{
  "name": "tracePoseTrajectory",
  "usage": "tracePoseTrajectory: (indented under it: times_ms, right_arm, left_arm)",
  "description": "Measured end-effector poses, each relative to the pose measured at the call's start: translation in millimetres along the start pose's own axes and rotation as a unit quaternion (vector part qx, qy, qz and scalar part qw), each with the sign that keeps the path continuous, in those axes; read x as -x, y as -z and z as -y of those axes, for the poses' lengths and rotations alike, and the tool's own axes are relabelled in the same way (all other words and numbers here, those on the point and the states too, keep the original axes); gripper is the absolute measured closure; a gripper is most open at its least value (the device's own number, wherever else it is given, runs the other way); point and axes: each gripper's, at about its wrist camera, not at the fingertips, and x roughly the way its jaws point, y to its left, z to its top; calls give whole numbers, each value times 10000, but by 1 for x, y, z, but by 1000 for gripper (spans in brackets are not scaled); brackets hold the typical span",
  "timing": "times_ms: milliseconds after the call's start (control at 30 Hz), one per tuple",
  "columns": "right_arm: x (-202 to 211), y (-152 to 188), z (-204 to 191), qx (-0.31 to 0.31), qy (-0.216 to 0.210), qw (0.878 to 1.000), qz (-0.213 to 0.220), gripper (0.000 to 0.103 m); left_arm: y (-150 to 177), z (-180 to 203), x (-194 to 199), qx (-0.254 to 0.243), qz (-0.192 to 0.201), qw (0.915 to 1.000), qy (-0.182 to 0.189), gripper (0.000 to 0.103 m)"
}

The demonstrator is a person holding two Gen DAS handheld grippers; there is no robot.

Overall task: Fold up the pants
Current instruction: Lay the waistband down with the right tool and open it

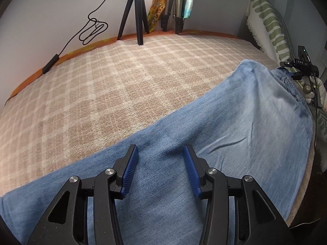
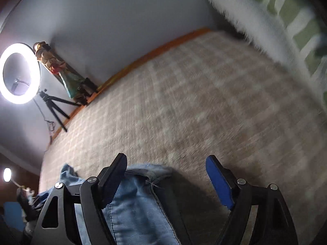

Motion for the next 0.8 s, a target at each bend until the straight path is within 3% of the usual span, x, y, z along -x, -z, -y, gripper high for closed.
tracePoseTrajectory:
  times_ms: [67,133,200,233,300,367,433,567,733,800]
  right_arm:
    - [-9,5,-1,-12,-365,9992,-142,13]
    - [-11,8,-12,262,-391,9988,-150,9]
    - [-10,11,-19,424,-364,9982,-228,12]
    - [-10,12,-21,437,-535,9972,-292,26]
    - [-12,17,-27,486,-591,9962,-407,37]
    - [-6,25,-36,615,-565,9957,-393,66]
    - [5,32,-49,786,-135,9966,-193,79]
    - [49,37,-56,1035,709,9905,560,86]
    - [25,36,-47,1066,1325,9853,184,86]
    - [15,36,-49,1139,1490,9822,125,80]
  left_arm:
    - [0,0,0,-1,-6,10000,-1,58]
    - [0,0,0,1,-7,10000,-7,58]
    - [0,1,0,6,2,10000,-18,58]
    - [0,0,0,7,6,10000,-19,58]
    - [0,0,-1,11,18,10000,-28,58]
    - [0,-1,-1,1,22,10000,-34,58]
    - [0,-1,-1,-9,18,10000,-26,58]
    - [0,-1,-1,-12,28,10000,-28,58]
    - [-1,0,-2,-38,62,10000,-38,58]
    - [-1,-1,-2,-45,50,10000,-24,58]
